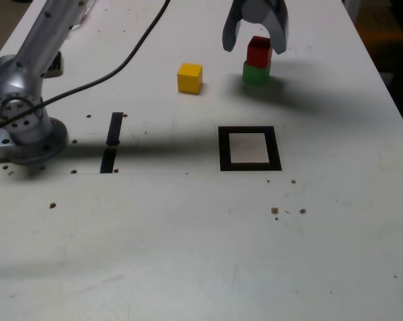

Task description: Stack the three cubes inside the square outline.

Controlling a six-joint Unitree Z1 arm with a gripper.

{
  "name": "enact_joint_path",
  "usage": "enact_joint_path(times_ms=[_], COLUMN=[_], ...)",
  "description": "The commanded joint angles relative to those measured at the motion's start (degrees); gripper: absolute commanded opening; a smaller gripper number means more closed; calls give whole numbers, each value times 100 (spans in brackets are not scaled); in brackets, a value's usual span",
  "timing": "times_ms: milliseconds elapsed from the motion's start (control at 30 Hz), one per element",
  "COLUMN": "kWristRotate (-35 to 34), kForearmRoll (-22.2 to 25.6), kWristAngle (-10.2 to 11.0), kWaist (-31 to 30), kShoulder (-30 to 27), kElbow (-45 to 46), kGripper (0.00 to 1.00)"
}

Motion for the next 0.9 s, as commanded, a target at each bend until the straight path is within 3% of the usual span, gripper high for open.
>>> enact_joint_path(times_ms=[0,267,400,600,867], kWristRotate=[8,8,8,4,0], kForearmRoll=[56,53,47,30,29], kWristAngle=[14,32,86,141,148], kWaist=[8,37,89,138,140], kShoulder=[86,279,307,294,208], kElbow=[-67,-210,-233,-235,-173], kGripper=[84,80,66,38,32])
